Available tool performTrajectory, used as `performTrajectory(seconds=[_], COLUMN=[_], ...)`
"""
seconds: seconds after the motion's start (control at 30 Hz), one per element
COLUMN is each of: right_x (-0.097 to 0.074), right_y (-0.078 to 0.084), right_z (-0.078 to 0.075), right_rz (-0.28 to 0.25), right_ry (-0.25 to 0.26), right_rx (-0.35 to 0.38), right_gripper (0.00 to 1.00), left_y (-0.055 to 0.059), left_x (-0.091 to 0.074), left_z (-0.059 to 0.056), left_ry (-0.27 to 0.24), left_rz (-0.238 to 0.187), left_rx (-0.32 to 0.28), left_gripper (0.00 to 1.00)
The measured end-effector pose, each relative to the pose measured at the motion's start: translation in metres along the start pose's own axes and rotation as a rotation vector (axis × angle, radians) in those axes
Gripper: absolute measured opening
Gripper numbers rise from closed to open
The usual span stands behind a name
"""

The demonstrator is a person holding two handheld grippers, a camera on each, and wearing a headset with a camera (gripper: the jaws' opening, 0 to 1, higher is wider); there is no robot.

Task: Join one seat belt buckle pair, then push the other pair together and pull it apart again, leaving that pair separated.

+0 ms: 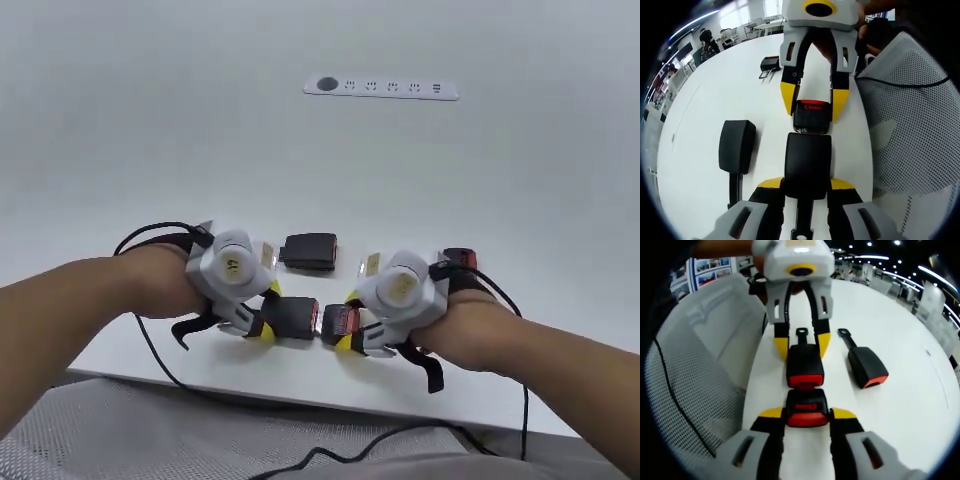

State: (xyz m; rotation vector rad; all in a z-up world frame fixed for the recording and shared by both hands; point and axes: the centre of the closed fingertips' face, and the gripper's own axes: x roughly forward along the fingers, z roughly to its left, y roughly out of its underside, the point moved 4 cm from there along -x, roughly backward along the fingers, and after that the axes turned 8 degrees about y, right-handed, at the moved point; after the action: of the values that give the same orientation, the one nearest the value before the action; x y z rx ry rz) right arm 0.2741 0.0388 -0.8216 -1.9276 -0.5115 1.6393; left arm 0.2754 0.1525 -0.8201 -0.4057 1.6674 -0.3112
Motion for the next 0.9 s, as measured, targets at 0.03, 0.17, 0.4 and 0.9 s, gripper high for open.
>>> performTrajectory(seconds=[0.03,0.17,0.4,0.9], right_x=[-0.001,-0.006,-0.022,-0.048], right_y=[0.000,0.000,-0.005,0.014], right_z=[-0.001,-0.003,-0.004,-0.030], right_rz=[0.005,-0.002,-0.030,-0.043], right_ry=[0.011,0.021,0.021,0.063], right_rx=[-0.003,0.001,0.026,0.014], right_gripper=[0.34,0.38,0.38,0.35], left_y=[0.000,0.004,-0.001,-0.022], left_x=[0.000,-0.004,-0.021,-0.041], left_z=[0.000,0.000,-0.005,0.024], left_ry=[-0.006,-0.036,-0.056,-0.104], left_rz=[-0.002,-0.004,-0.024,-0.070], left_rx=[-0.009,-0.067,-0.053,-0.040], left_gripper=[0.34,0.35,0.37,0.40])
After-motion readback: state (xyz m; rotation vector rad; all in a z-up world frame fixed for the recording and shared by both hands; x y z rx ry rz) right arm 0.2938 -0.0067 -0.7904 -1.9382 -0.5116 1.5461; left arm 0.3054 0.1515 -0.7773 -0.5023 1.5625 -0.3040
